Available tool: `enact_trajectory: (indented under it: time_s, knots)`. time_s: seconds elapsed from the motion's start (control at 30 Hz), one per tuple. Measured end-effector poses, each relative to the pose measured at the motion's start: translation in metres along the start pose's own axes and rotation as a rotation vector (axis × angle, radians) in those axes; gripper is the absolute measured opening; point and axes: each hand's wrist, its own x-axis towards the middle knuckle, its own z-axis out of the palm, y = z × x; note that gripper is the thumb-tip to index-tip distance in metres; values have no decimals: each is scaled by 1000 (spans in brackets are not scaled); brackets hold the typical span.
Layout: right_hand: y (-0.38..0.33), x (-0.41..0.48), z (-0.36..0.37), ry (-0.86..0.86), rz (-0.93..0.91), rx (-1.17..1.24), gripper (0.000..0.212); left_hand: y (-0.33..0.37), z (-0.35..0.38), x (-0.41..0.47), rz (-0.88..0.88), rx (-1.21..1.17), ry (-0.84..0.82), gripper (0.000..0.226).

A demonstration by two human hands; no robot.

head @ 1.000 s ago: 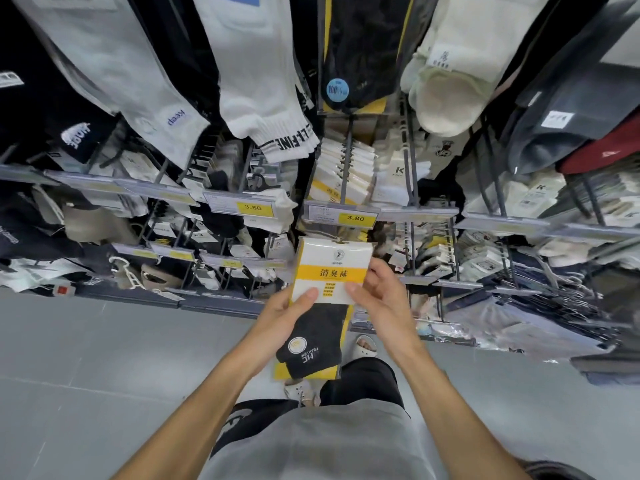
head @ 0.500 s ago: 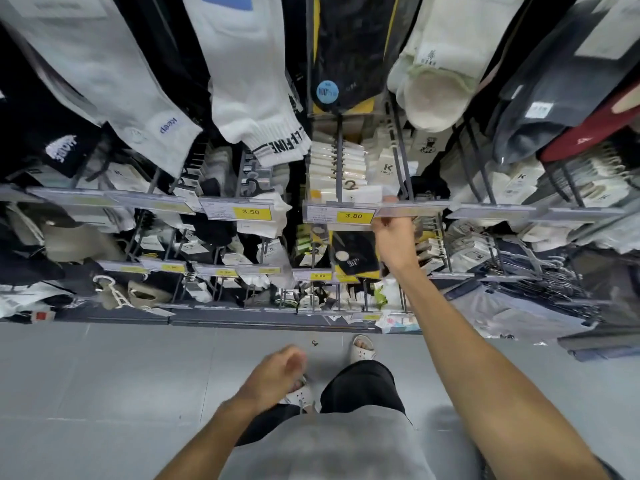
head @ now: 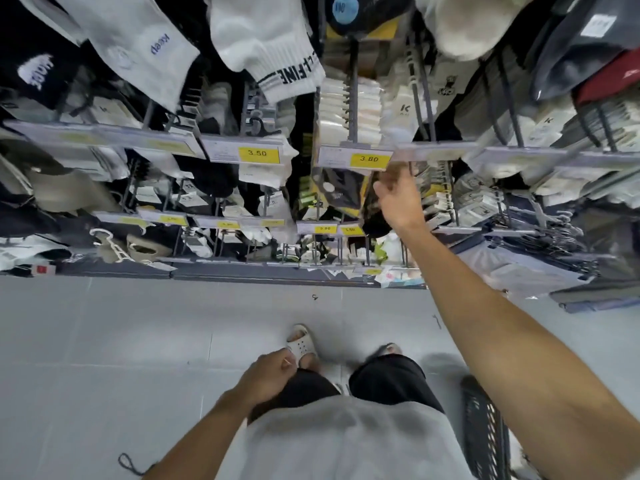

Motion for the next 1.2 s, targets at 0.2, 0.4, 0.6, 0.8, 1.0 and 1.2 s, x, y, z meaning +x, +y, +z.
enact_trajectory:
  time_s: [0.2, 0.4, 0.6, 0.8, 1.0, 1.2]
  knots:
    - [127, -122, -34, -201, 361, -72, 34, 54, 25, 9, 96, 12, 14, 27]
    - [278, -317, -130, -383, 803, -200, 28, 132, 99, 20, 164, 326, -102, 23]
    - [386, -441, -234, -162, 903, -73, 20, 255, 244, 18, 285, 566, -193, 12]
    - [478, -513, -309, 51, 1046, 129, 17, 353, 424, 9, 389, 817, -490, 18]
    - [561, -544, -320, 231, 1176, 389, 26, 425, 554, 36, 481, 930, -696, 6]
    - [648, -539, -277, 420, 1295, 581, 20, 445, 641, 137, 469, 1030, -660, 12]
